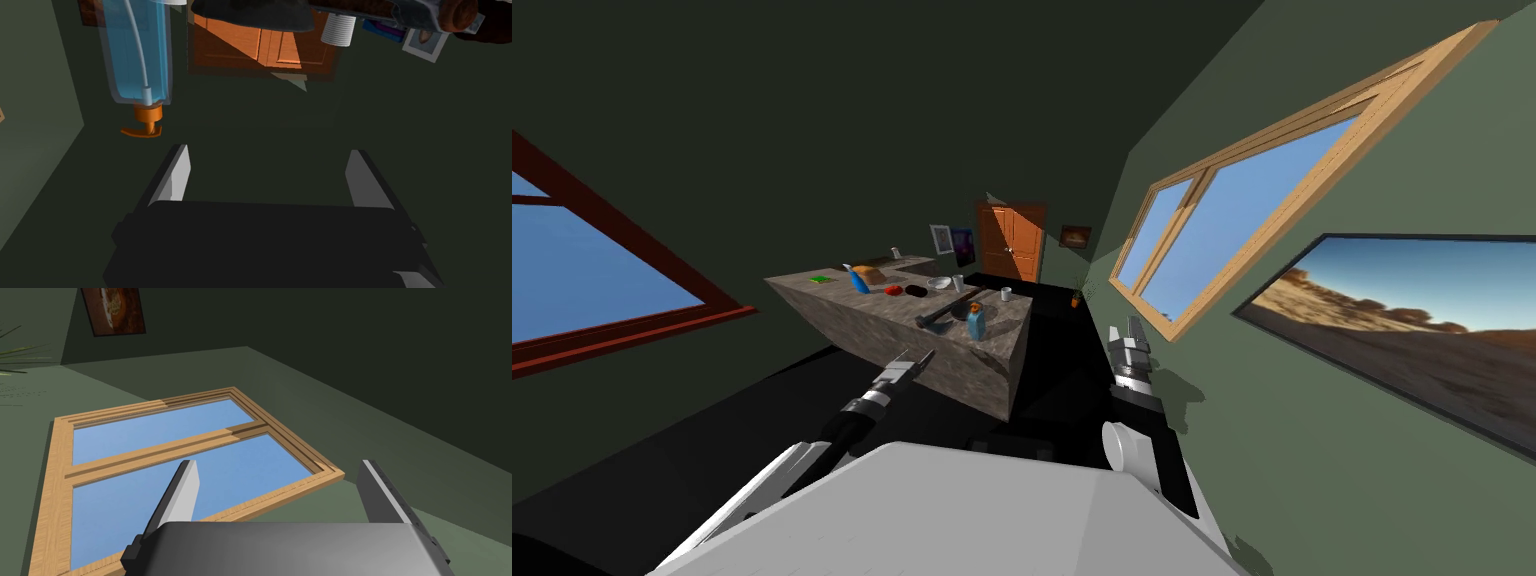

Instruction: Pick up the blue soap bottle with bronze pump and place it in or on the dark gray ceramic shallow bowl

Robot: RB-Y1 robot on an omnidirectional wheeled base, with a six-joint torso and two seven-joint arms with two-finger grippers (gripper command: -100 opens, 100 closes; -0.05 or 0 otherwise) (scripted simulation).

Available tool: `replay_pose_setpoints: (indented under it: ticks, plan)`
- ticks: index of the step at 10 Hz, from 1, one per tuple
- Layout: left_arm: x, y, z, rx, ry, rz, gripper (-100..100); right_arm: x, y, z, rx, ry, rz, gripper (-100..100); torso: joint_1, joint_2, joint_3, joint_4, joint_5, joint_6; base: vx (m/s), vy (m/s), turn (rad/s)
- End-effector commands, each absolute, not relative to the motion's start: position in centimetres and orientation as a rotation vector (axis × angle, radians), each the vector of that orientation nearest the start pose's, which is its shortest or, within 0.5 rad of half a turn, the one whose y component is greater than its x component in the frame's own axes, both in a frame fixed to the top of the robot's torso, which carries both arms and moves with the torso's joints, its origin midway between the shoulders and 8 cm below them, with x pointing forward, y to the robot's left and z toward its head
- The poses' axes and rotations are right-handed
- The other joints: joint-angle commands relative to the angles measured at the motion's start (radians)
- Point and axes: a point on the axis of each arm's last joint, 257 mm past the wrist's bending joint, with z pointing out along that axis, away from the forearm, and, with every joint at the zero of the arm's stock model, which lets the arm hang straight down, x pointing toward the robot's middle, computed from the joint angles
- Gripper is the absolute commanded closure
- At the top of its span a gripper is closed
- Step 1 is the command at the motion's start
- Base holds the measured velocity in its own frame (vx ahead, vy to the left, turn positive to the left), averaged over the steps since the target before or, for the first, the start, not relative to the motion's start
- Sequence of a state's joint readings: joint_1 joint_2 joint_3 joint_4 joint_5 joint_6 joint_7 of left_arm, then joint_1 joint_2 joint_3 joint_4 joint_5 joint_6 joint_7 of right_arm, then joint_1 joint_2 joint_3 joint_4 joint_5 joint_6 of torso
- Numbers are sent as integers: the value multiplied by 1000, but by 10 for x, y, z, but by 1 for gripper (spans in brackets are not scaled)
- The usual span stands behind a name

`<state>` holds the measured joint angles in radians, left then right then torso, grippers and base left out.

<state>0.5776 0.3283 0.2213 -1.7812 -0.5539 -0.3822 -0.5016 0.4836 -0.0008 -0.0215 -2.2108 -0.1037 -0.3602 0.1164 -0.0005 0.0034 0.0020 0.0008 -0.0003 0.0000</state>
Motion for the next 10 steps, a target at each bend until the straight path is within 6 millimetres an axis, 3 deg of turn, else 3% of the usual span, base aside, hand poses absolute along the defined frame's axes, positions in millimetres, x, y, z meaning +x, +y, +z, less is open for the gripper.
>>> replay_pose_setpoints:
  ticks: [1,7,8,9,10]
  plan:
    - [346,408,-256,-87,1627,-46,-100,376,-303,-30,828,718,1201,0,0,0,0,0,0,0,8,-25,-20]
    - [376,349,-234,-70,1585,-204,-100,376,-303,-30,828,719,1201,0,-2,-11,-6,-2,0,1,112,-43,-151]
    - [373,356,-237,-70,1593,-182,-100,375,-303,-30,828,719,1201,0,-2,-12,-7,-3,0,1,65,-4,-36]
    - [374,355,-236,-72,1592,-187,0,375,-303,-30,828,718,1201,0,-1,-8,-5,-2,0,0,12,-1,7]
    - [373,355,-236,-72,1592,-186,-100,376,-303,-30,828,718,1201,0,-1,-5,-3,-1,0,0,6,-1,-2]
